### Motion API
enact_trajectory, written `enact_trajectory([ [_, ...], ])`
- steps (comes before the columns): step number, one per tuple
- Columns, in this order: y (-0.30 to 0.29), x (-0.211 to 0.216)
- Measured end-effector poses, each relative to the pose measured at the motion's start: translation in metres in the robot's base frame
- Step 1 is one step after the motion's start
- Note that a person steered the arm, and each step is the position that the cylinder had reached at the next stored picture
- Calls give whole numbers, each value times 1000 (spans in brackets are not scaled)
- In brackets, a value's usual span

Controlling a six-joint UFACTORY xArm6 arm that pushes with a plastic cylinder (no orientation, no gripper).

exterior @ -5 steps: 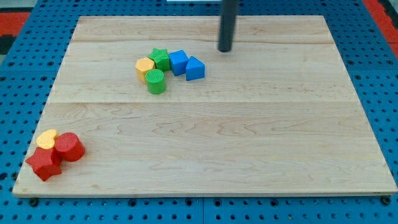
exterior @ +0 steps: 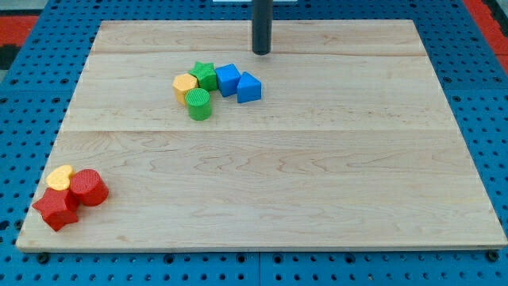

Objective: Move the blue blocks towards the bottom right

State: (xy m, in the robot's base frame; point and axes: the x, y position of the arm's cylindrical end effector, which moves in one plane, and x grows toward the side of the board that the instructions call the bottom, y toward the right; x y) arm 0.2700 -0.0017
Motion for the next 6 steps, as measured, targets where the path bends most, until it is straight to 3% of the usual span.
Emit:
enact_trajectory([
  [2, -78, 8],
  [4, -94, 43],
  [6, 55, 117],
])
